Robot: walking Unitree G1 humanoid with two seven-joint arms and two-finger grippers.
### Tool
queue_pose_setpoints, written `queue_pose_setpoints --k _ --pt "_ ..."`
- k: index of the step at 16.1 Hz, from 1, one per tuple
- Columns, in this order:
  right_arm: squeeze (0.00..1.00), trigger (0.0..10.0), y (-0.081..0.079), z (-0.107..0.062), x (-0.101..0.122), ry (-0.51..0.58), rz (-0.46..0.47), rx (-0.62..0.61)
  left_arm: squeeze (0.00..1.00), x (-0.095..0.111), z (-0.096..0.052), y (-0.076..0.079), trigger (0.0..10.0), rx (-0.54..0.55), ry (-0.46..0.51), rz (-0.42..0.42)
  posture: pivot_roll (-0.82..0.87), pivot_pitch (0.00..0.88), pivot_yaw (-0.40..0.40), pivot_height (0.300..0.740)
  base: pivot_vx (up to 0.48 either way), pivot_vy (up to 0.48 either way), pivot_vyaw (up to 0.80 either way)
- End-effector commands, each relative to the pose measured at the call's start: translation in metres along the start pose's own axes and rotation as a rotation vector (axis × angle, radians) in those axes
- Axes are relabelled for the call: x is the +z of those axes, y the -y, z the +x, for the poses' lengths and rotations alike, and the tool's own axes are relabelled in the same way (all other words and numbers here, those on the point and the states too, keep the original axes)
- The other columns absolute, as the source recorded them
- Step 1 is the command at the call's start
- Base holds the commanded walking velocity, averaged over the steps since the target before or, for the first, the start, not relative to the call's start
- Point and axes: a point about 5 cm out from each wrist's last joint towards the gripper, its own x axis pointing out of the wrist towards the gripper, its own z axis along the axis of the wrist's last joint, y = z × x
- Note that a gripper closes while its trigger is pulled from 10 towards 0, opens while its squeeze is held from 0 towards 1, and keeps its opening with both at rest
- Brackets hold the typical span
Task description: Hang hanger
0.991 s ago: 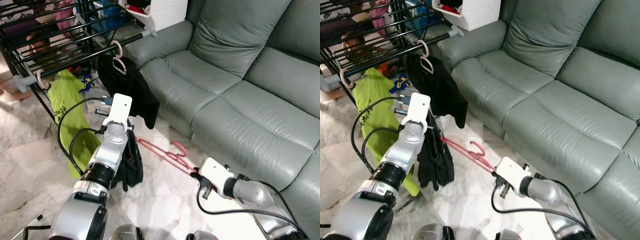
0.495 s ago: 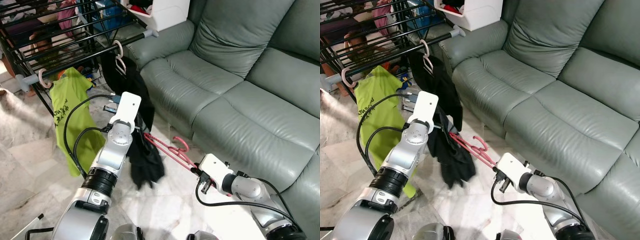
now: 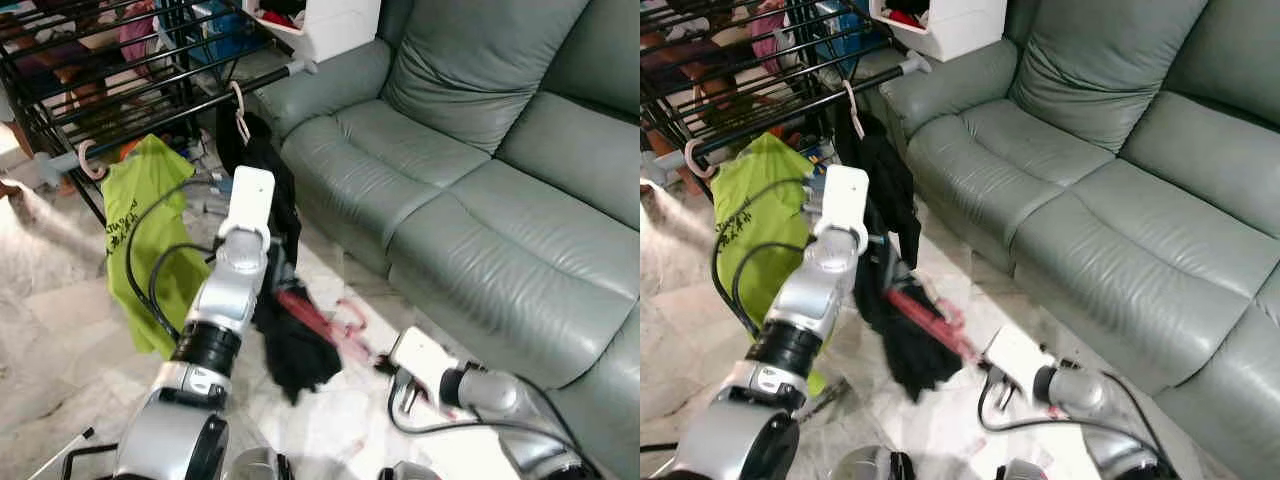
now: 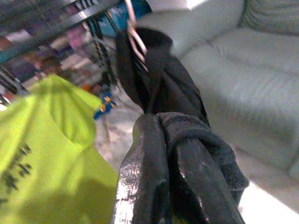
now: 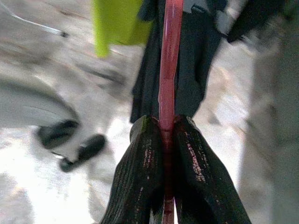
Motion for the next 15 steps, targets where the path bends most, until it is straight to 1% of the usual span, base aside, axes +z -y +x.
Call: queue_pose_setpoints --k 1,2,4,7,9,11,13,15 --pt "0.00 10.0 -0.009 0.003 0.016 0.058 -0.023 0.072 0.00 0.017 0.004 -0.008 10.0 0.049 0.079 0.019 -0.01 0.000 0.103 0.740 0.000 0.000 0.00" --pt "0.00 10.0 -0.009 0.005 0.021 0.071 -0.032 0.072 0.00 0.016 0.004 -0.010 10.0 0.085 0.077 0.041 -0.01 0.000 0.106 0.740 0.000 0.000 0.00" --pt "0.00 10.0 -0.009 0.006 0.025 0.082 -0.034 0.071 0.00 0.016 0.004 -0.010 10.0 0.093 0.066 0.036 -0.01 0.000 0.106 0.740 0.000 0.000 0.00" --pt "0.00 10.0 -0.012 0.007 0.033 0.103 -0.037 0.096 0.00 0.014 0.004 -0.011 10.0 0.105 0.068 0.049 0.00 0.000 0.105 0.740 0.000 0.000 0.00" --pt "0.00 10.0 0.004 0.010 0.030 0.070 -0.075 -0.036 0.00 0.013 0.004 -0.012 10.0 0.106 0.068 0.052 0.00 0.000 0.102 0.740 0.000 0.000 0.00" --pt "0.00 10.0 0.024 0.007 0.025 0.044 -0.061 -0.182 0.00 0.013 0.003 -0.012 10.0 0.100 0.068 0.056 0.00 0.000 0.102 0.740 0.000 0.000 0.00" --pt "0.00 10.0 0.030 0.005 0.024 0.048 -0.038 -0.220 0.00 0.012 0.002 -0.010 10.0 0.089 0.065 0.058 0.00 0.000 0.102 0.740 0.000 0.000 0.00" --pt "0.00 10.0 0.034 0.004 0.024 0.049 -0.040 -0.255 0.00 0.011 0.001 -0.009 10.0 0.084 0.063 0.060 -0.01 0.000 0.100 0.740 0.000 0.000 0.00"
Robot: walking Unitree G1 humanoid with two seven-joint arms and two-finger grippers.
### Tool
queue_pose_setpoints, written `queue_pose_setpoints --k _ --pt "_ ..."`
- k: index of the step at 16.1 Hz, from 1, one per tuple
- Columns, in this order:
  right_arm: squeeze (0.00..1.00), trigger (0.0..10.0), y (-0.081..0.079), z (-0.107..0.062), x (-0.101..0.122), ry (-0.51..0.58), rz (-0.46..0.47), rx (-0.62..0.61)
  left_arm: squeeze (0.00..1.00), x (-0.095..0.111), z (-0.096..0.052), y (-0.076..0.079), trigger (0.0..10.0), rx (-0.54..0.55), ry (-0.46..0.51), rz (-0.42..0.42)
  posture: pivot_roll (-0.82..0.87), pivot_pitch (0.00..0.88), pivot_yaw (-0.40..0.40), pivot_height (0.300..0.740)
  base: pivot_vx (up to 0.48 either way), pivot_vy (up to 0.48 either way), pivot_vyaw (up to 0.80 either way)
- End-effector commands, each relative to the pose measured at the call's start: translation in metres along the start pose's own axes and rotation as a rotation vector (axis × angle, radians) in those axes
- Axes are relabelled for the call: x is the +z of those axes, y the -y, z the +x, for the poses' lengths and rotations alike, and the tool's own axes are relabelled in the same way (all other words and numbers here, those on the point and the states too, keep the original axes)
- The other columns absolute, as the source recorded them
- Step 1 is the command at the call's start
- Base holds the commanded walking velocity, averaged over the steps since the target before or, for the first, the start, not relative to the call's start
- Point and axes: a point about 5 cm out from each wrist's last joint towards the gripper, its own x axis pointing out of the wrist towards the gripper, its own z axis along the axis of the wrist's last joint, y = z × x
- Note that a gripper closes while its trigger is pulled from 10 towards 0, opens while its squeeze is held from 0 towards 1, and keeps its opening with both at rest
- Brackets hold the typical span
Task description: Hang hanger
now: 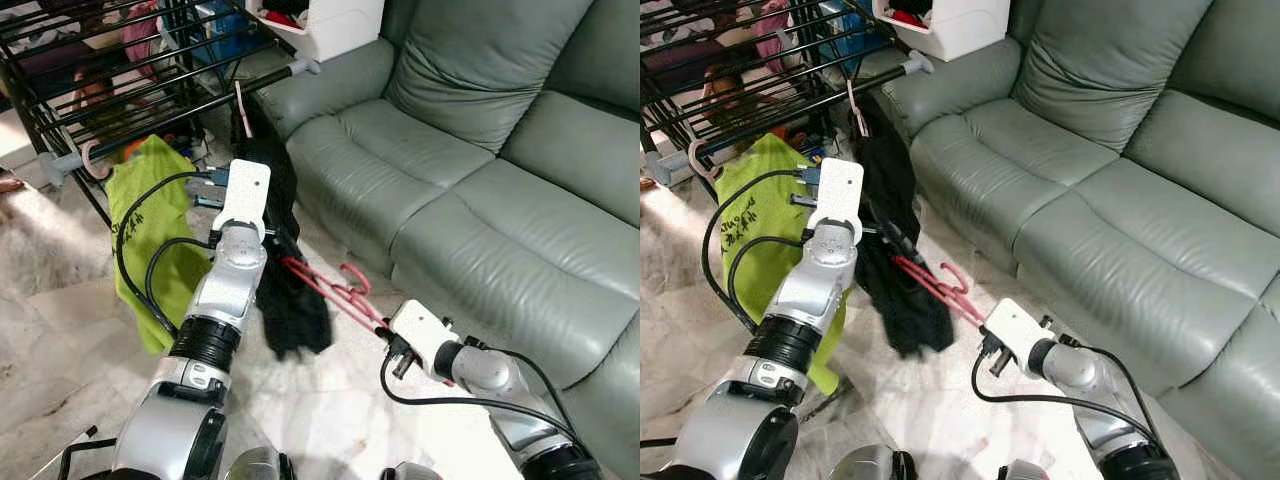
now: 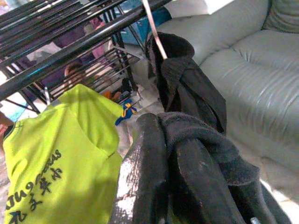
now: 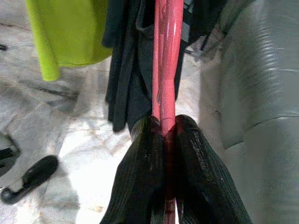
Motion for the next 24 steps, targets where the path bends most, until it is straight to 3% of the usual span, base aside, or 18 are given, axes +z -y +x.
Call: queue_pose_setpoints --k 1,4,5,6,7,11,14,17,19,21,23,24 --pt "0.00 10.0 0.006 0.002 0.004 0.020 -0.005 -0.036 0.00 0.010 0.000 -0.005 10.0 0.012 0.048 0.008 -0.01 0.000 0.099 0.740 0.000 0.000 0.00" --pt "0.00 10.0 0.013 0.002 0.003 0.024 -0.002 -0.092 0.00 0.011 -0.004 0.003 10.0 -0.081 0.083 0.027 -0.01 0.000 0.099 0.740 0.000 0.000 0.00" --pt "0.00 10.0 0.019 0.002 0.004 0.031 0.008 -0.127 0.00 0.013 -0.008 0.010 10.0 -0.194 0.129 0.032 -0.01 0.000 0.099 0.740 0.000 0.000 0.00" --pt "0.00 10.0 0.022 0.002 0.004 0.032 0.015 -0.151 0.00 0.013 -0.012 0.015 10.0 -0.296 0.150 -0.015 -0.01 0.000 0.099 0.740 0.000 0.000 0.00" --pt "0.00 10.0 0.027 0.003 0.004 0.039 0.025 -0.179 0.00 0.016 -0.019 0.025 10.0 -0.488 0.184 -0.098 -0.01 0.000 0.099 0.740 0.000 0.000 0.00" --pt "0.00 10.0 0.038 0.006 0.001 0.058 0.190 -0.254 0.00 0.035 -0.057 0.050 10.0 -0.829 0.317 -0.136 0.00 0.000 0.093 0.740 0.000 0.000 0.00" --pt "0.00 10.0 0.066 0.001 -0.002 0.096 0.362 -0.445 0.00 0.026 -0.060 0.045 10.0 -0.873 0.300 -0.111 0.00 0.000 0.090 0.740 0.000 0.000 0.00" --pt "0.00 10.0 0.104 -0.016 0.014 0.273 0.517 -0.663 0.00 0.012 -0.059 0.035 10.0 -0.875 0.250 -0.108 0.01 0.000 0.083 0.740 0.000 0.000 0.00" --pt "0.00 10.0 0.117 -0.018 0.023 0.346 0.601 -0.713 0.00 0.008 -0.062 0.039 10.0 -0.904 0.248 -0.088 0.01 0.000 0.080 0.740 0.000 0.000 0.00" --pt "0.00 10.0 0.133 -0.016 0.051 0.516 0.840 -0.707 0.00 -0.003 -0.073 0.055 10.0 -0.987 0.232 -0.058 0.01 0.000 0.074 0.740 0.000 0.000 0.00" --pt "0.00 10.0 0.135 -0.014 0.067 0.583 0.880 -0.678 0.00 -0.013 -0.076 0.059 10.0 -1.004 0.214 -0.026 0.00 0.000 0.071 0.740 0.000 0.000 0.00" --pt "0.00 10.0 0.137 -0.015 0.076 0.646 0.947 -0.659 0.00 -0.017 -0.078 0.060 10.0 -1.013 0.210 0.001 0.00 0.000 0.070 0.740 0.000 0.000 0.00"
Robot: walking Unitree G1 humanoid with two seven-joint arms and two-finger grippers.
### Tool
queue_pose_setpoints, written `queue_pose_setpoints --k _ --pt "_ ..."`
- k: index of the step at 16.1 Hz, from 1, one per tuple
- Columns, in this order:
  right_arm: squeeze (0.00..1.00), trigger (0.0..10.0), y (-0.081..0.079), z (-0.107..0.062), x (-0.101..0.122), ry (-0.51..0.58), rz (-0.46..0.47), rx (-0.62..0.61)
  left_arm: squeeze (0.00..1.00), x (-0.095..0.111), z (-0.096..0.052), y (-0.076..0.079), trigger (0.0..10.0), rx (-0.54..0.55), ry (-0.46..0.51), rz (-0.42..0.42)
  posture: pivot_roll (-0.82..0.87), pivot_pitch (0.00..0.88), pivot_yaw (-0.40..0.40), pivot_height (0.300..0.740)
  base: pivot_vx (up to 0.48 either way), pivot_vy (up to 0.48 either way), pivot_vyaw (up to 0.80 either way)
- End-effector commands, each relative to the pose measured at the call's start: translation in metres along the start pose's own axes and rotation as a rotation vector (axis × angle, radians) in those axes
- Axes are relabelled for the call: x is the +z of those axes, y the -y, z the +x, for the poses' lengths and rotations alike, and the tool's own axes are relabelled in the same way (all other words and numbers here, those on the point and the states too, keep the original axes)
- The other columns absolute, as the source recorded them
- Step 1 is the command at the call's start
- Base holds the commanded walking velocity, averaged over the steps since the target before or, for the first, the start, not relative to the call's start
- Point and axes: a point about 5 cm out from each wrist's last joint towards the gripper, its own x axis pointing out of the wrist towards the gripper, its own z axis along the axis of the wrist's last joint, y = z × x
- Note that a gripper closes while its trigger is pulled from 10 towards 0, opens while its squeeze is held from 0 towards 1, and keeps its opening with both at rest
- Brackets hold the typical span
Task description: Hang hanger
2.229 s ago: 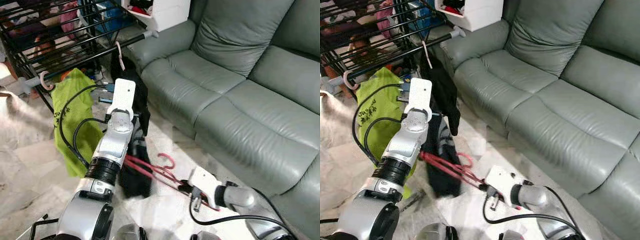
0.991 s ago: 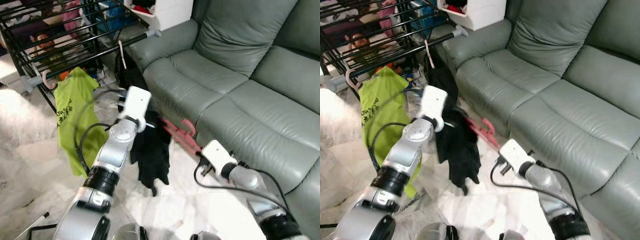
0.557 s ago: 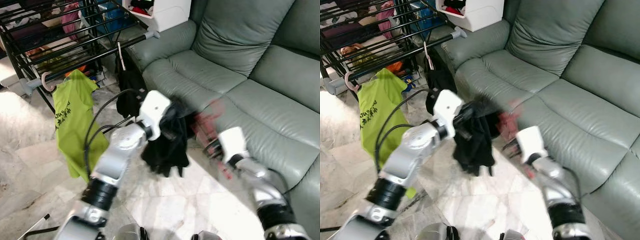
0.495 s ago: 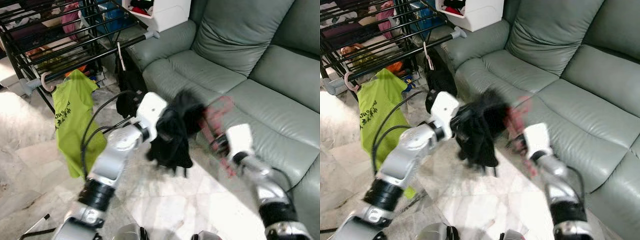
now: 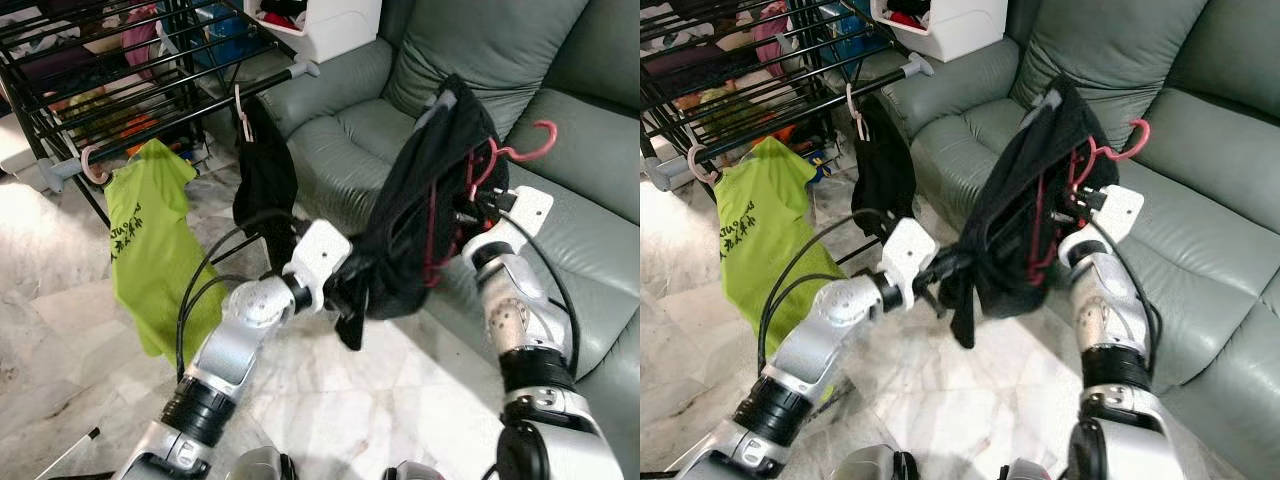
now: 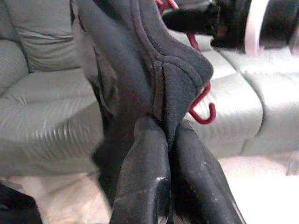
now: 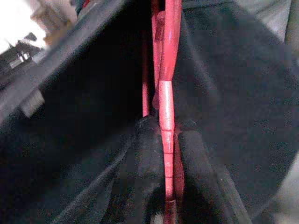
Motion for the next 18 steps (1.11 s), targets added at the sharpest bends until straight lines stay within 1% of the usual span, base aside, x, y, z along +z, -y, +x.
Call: queue_pose_setpoints --k 1,2,3,4,5,6,7,9,10,11,12,13,14,15,16,17,18 --pt "0.00 10.0 -0.015 0.008 0.038 0.154 0.166 0.036 0.00 -0.010 -0.003 0.002 10.0 -0.015 -0.031 0.012 0.00 0.000 0.068 0.740 0.000 0.000 0.00" --pt "0.00 10.0 -0.016 0.009 0.042 0.169 0.210 0.038 0.00 -0.011 -0.003 0.002 10.0 -0.015 -0.035 0.009 0.00 0.000 0.068 0.740 0.000 0.000 0.00" --pt "0.00 10.0 -0.018 0.010 0.046 0.188 0.252 0.049 0.00 -0.012 -0.003 0.003 10.0 -0.020 -0.042 0.022 -0.01 0.000 0.067 0.740 0.000 0.000 0.00" --pt "0.00 10.0 -0.025 0.012 0.055 0.217 0.321 0.084 0.00 -0.015 -0.003 0.003 10.0 -0.026 -0.052 0.027 -0.01 0.000 0.066 0.740 0.000 0.000 0.00" --pt "0.00 10.0 -0.037 0.012 0.059 0.223 0.276 0.152 0.00 -0.018 -0.003 0.004 10.0 -0.028 -0.057 0.030 -0.01 0.000 0.062 0.740 0.000 0.000 0.00" --pt "0.00 10.0 -0.046 0.011 0.058 0.227 0.090 0.176 0.00 -0.020 -0.003 0.005 10.0 -0.031 -0.058 0.028 -0.01 0.000 0.059 0.740 0.000 0.000 0.00" --pt "0.00 10.0 -0.046 0.011 0.058 0.245 0.034 0.156 0.00 -0.021 -0.003 0.006 10.0 -0.034 -0.059 0.027 -0.01 0.000 0.057 0.740 0.000 0.000 0.00" --pt "0.00 10.0 -0.042 0.012 0.066 0.293 -0.038 0.102 0.00 -0.023 -0.003 0.009 10.0 -0.043 -0.062 0.032 -0.01 0.000 0.055 0.740 0.000 0.000 0.00" --pt "0.00 10.0 -0.045 0.013 0.069 0.294 -0.026 0.114 0.00 -0.024 -0.003 0.010 10.0 -0.049 -0.061 0.030 -0.01 0.000 0.054 0.740 0.000 0.000 0.00" --pt "0.00 10.0 -0.048 0.013 0.069 0.290 -0.039 0.131 0.00 -0.024 -0.003 0.012 10.0 -0.064 -0.059 0.013 -0.01 0.000 0.054 0.740 0.000 0.000 0.00" --pt "0.00 10.0 -0.054 0.014 0.067 0.284 -0.068 0.158 1.00 -0.024 -0.002 0.013 10.0 -0.071 -0.058 0.011 -0.01 0.000 0.050 0.740 0.000 0.000 0.00" --pt "0.00 10.0 -0.063 0.014 0.062 0.271 -0.121 0.217 1.00 -0.024 -0.002 0.015 10.0 -0.088 -0.055 -0.009 -0.01 0.000 0.045 0.740 0.000 0.000 0.00" --pt "0.00 10.0 -0.067 0.013 0.059 0.268 -0.143 0.239 1.00 -0.024 -0.002 0.015 10.0 -0.088 -0.054 -0.011 0.00 0.000 0.044 0.740 0.000 0.000 0.00" --pt "0.00 10.0 -0.072 0.012 0.055 0.264 -0.188 0.276 1.00 -0.025 -0.002 0.016 10.0 -0.089 -0.057 -0.006 0.00 0.000 0.043 0.740 0.000 0.000 0.00" --pt "0.00 10.0 -0.078 0.007 0.046 0.247 -0.271 0.334 1.00 -0.028 -0.005 0.020 10.0 -0.108 -0.073 0.007 0.00 0.000 0.036 0.740 0.000 0.000 0.00" --pt "0.00 10.0 -0.078 0.004 0.041 0.232 -0.318 0.365 1.00 -0.030 -0.007 0.022 10.0 -0.119 -0.079 0.018 0.00 0.000 0.035 0.740 0.000 0.000 0.00" --pt "0.00 10.0 -0.077 0.002 0.037 0.222 -0.338 0.379 1.00 -0.030 -0.008 0.022 10.0 -0.121 -0.081 0.017 0.00 0.000 0.035 0.740 0.000 0.000 0.00"
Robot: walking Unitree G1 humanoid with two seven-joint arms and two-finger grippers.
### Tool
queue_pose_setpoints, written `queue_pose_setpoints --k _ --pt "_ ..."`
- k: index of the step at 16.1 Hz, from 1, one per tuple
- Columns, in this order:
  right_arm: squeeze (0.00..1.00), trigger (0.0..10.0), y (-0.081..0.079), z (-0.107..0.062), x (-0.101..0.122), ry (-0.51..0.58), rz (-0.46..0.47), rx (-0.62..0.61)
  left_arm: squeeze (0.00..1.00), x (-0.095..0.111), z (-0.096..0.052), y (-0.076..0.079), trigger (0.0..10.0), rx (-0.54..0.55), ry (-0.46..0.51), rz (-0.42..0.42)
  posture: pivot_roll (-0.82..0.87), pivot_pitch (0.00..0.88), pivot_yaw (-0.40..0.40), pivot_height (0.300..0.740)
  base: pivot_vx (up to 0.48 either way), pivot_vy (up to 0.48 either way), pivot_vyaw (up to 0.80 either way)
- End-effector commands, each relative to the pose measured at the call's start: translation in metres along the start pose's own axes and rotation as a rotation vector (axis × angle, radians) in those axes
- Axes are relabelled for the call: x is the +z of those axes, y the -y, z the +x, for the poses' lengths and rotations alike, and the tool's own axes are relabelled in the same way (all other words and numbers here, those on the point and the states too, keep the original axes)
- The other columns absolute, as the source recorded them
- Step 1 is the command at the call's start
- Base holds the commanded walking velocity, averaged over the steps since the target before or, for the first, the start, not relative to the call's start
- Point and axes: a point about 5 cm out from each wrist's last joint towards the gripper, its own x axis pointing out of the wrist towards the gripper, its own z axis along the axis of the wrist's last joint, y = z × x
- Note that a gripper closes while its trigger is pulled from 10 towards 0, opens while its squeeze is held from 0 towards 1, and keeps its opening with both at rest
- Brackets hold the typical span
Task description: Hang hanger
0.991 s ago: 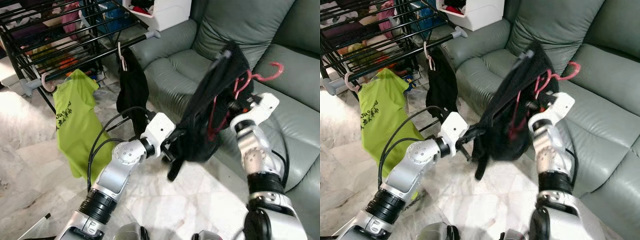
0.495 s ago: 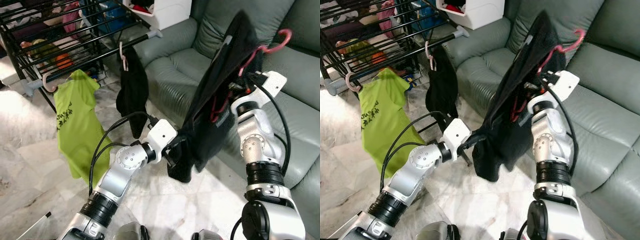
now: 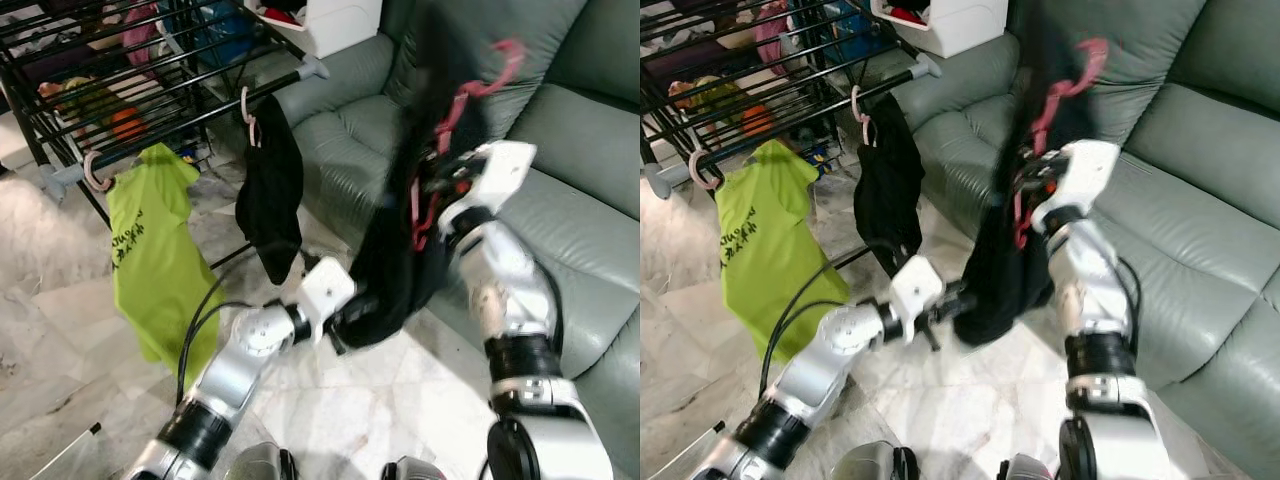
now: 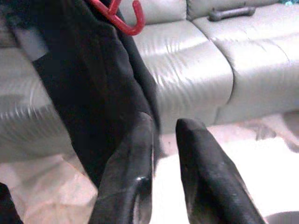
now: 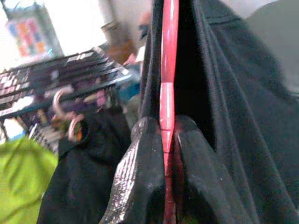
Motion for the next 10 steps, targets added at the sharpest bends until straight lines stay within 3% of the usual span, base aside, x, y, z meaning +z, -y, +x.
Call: queue_pose_setpoints --k 1,3,5,8,9,10 --pt "0.00 10.0 -0.009 0.002 0.018 0.081 -0.063 0.080 1.00 0.004 -0.003 -0.001 10.0 0.000 0.003 0.030 0.00 0.000 0.035 0.740 0.000 0.000 0.00" --pt "0.00 10.0 -0.009 -0.009 0.008 0.036 -0.157 0.169 1.00 0.003 -0.009 -0.008 10.0 0.038 0.001 0.074 0.00 0.000 0.035 0.740 0.000 0.000 0.00" --pt "0.00 10.0 -0.003 -0.036 -0.008 -0.040 -0.320 0.294 1.00 0.002 -0.026 -0.030 10.0 0.154 0.002 0.155 0.00 0.000 0.036 0.740 0.000 0.000 0.00" --pt "0.00 10.0 0.012 -0.069 -0.027 -0.172 -0.354 0.381 1.00 -0.003 -0.049 -0.051 10.0 0.238 -0.022 0.268 0.00 0.000 0.036 0.740 0.000 0.000 0.00" --pt "0.00 10.0 0.019 -0.084 -0.034 -0.225 -0.380 0.408 1.00 -0.007 -0.061 -0.055 10.0 0.217 -0.037 0.356 0.00 0.000 0.039 0.740 0.000 0.000 0.00" --pt "0.00 10.0 0.023 -0.092 -0.037 -0.254 -0.391 0.426 1.00 -0.009 -0.067 -0.056 10.0 0.196 -0.045 0.384 0.00 0.000 0.042 0.740 0.000 0.000 0.00"
